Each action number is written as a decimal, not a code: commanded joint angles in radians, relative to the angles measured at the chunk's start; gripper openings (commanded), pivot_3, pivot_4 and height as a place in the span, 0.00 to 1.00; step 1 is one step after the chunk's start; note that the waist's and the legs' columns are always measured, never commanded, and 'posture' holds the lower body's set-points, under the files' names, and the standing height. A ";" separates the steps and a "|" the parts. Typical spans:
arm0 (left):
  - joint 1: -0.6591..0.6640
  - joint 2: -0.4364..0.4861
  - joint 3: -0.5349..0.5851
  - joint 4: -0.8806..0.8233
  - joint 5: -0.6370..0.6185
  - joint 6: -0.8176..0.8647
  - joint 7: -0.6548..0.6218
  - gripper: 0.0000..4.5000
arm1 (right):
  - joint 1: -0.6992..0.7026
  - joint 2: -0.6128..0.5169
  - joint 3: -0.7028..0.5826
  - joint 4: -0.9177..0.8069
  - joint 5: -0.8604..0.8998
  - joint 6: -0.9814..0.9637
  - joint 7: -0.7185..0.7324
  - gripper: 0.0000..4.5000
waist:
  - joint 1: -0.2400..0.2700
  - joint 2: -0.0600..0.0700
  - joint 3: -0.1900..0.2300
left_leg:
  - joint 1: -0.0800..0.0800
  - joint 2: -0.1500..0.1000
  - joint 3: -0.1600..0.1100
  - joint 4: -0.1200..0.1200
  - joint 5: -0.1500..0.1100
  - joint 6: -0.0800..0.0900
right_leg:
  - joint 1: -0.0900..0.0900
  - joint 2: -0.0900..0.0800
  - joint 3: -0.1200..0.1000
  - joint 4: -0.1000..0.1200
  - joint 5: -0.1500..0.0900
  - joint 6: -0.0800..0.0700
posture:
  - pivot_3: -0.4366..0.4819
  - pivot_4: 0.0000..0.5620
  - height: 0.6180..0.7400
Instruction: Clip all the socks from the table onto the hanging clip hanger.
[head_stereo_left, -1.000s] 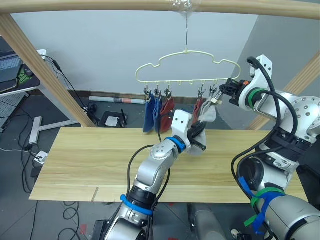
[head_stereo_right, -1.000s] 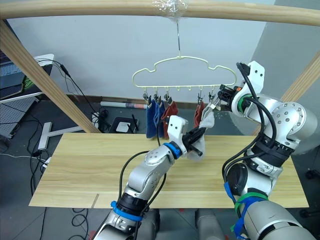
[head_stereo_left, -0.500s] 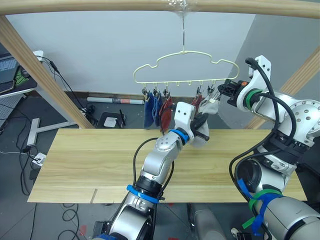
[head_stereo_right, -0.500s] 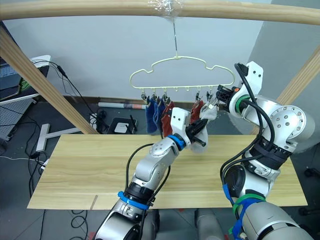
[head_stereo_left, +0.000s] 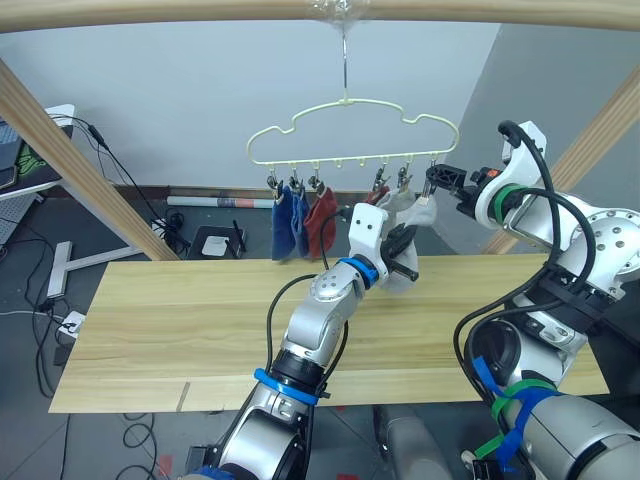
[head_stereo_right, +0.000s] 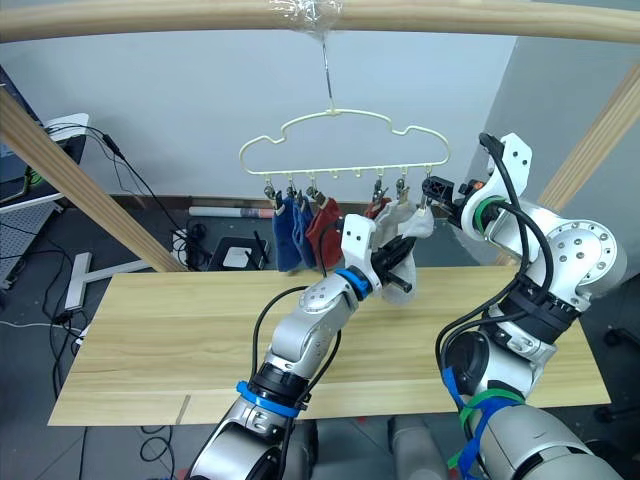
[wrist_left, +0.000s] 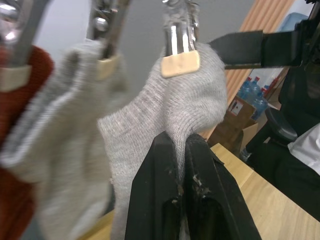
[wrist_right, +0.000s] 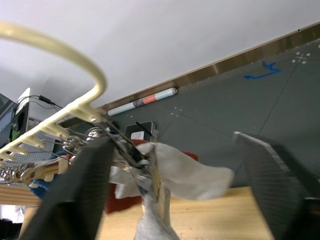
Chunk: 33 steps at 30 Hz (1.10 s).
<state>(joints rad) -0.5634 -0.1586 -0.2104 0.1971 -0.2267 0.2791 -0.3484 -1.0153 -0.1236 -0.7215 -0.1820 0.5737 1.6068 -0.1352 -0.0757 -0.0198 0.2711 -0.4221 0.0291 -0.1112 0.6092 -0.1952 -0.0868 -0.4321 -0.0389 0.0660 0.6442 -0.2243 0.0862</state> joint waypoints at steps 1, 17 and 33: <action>-0.034 -0.080 0.009 -0.045 -0.089 0.081 -0.023 0.00 | -0.035 -0.111 0.065 -0.009 0.064 0.008 0.125 0.99 | -0.003 0.001 0.000 | -0.001 0.000 0.000 0.000 0.000 0.000 | -0.002 0.000 0.000 0.000 0.000 0.000 | 0.36 0.46 1.00; -0.012 0.087 0.066 -0.038 -0.155 0.154 -0.122 0.72 | 0.197 -0.244 0.156 -0.126 0.112 -0.068 0.338 1.00 | -0.013 0.001 0.000 | -0.005 0.000 0.002 0.000 0.000 0.000 | -0.007 0.001 0.002 0.001 0.001 0.001 | 0.37 0.44 1.00; 0.315 1.120 0.481 -0.067 -0.132 0.096 -0.630 1.00 | 0.715 -0.683 0.465 -0.139 -0.002 -0.875 1.030 1.00 | 0.003 0.000 0.000 | -0.004 0.002 0.005 0.001 0.000 0.000 | -0.008 0.001 0.004 0.000 -0.002 -0.002 | 0.56 0.37 1.00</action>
<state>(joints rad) -0.2648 0.9033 0.2216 0.0741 -0.3696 0.4185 -0.8861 -0.3115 -0.7769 -0.2233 -0.3213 0.5454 0.7867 0.8191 -0.0731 -0.0199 0.2714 -0.4258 0.0307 -0.1066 0.6096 -0.1949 -0.0872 -0.4402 -0.0380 0.0698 0.6438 -0.2263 0.0841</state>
